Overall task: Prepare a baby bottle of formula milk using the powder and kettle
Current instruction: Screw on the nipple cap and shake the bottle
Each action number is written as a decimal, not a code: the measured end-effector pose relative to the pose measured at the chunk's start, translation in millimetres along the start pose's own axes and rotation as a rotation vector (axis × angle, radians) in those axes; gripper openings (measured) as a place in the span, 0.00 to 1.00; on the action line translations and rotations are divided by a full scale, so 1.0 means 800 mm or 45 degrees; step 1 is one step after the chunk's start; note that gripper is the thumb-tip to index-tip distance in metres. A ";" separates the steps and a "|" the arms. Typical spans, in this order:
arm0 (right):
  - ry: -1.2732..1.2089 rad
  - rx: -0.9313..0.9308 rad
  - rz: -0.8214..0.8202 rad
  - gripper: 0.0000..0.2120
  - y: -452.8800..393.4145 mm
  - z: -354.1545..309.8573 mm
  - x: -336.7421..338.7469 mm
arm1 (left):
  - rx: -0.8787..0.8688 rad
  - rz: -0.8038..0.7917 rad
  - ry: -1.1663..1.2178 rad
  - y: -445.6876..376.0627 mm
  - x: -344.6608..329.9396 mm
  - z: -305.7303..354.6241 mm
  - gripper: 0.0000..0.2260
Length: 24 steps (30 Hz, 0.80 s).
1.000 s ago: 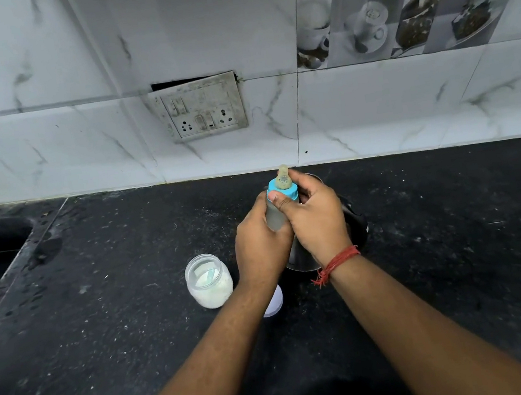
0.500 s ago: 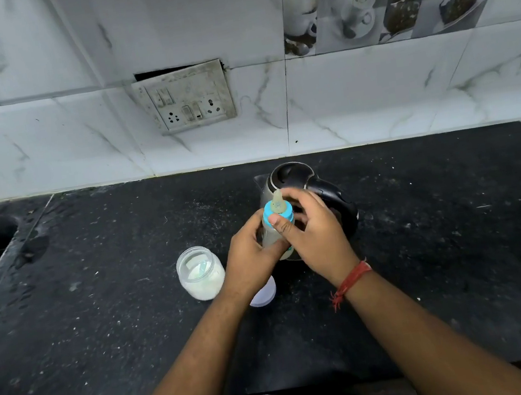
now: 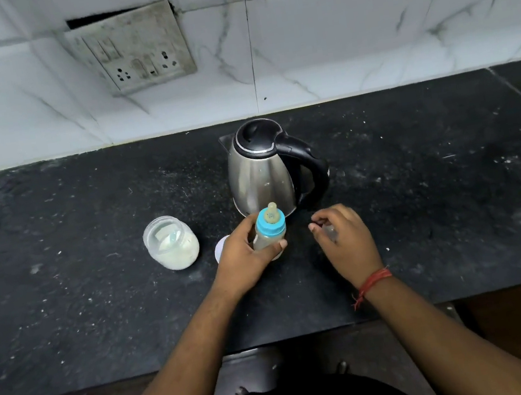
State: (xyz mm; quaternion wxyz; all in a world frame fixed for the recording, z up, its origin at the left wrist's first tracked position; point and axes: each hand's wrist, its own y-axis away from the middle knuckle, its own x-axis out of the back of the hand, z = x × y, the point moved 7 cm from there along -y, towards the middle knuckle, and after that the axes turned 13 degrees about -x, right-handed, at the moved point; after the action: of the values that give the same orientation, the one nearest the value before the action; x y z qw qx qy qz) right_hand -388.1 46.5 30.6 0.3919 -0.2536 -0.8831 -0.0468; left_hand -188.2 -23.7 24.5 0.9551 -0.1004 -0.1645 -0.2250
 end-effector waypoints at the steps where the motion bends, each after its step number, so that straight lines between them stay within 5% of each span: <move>1: 0.051 -0.022 0.015 0.06 -0.001 0.009 0.003 | 0.007 -0.012 0.014 0.001 -0.006 -0.002 0.25; 9: 0.421 -0.243 -0.192 0.26 -0.026 0.060 -0.022 | 0.024 -0.065 0.015 0.003 -0.030 -0.004 0.24; 13: 0.507 -0.246 -0.336 0.25 -0.027 0.069 -0.038 | 0.030 -0.052 0.026 0.000 -0.032 -0.001 0.25; 24: -0.033 -0.084 -0.307 0.22 -0.011 -0.036 0.016 | -0.089 0.136 0.108 -0.011 0.007 0.027 0.26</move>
State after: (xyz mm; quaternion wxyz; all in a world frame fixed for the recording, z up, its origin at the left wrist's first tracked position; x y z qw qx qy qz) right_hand -380.5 36.1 61.0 0.3635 -0.1591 -0.9101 -0.1194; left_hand -193.4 -28.4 47.6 0.9678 -0.1326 -0.1105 -0.1832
